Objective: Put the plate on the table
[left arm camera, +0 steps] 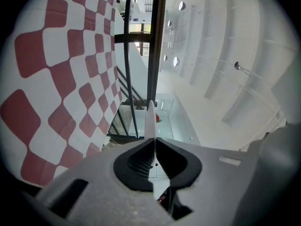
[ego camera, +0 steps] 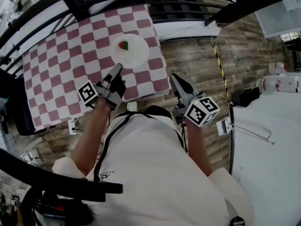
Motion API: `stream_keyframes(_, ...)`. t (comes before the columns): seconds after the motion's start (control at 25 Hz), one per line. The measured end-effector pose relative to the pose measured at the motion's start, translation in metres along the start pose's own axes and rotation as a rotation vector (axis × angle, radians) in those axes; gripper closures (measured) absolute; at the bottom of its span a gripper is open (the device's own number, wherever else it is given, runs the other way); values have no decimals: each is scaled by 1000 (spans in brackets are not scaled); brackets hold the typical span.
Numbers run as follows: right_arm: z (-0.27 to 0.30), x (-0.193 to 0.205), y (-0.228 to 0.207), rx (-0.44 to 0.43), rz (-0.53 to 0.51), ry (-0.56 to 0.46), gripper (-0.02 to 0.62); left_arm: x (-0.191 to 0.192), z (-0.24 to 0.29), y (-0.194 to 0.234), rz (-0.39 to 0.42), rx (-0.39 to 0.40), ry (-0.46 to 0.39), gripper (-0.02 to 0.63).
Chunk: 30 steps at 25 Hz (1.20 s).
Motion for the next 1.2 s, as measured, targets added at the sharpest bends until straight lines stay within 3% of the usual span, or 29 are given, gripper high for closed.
stream_keyframes(0.52, 23, -7, -24, -36, 9, 55, 588, -13, 25, 24, -13, -18, -35, 586)
stream_keyframes(1.2, 98, -49, -89, -217, -80, 239, 588, -43, 86, 73, 4, -8, -189, 586)
Point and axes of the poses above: the fingertips, and each gripper's own axes: z forward along the fingers, y to its left, x out of its underside, the point moved 1 cm from there along -z, backward along the fingers, and after that the axes turned 4 degrees about y, right-handed, at the moved point
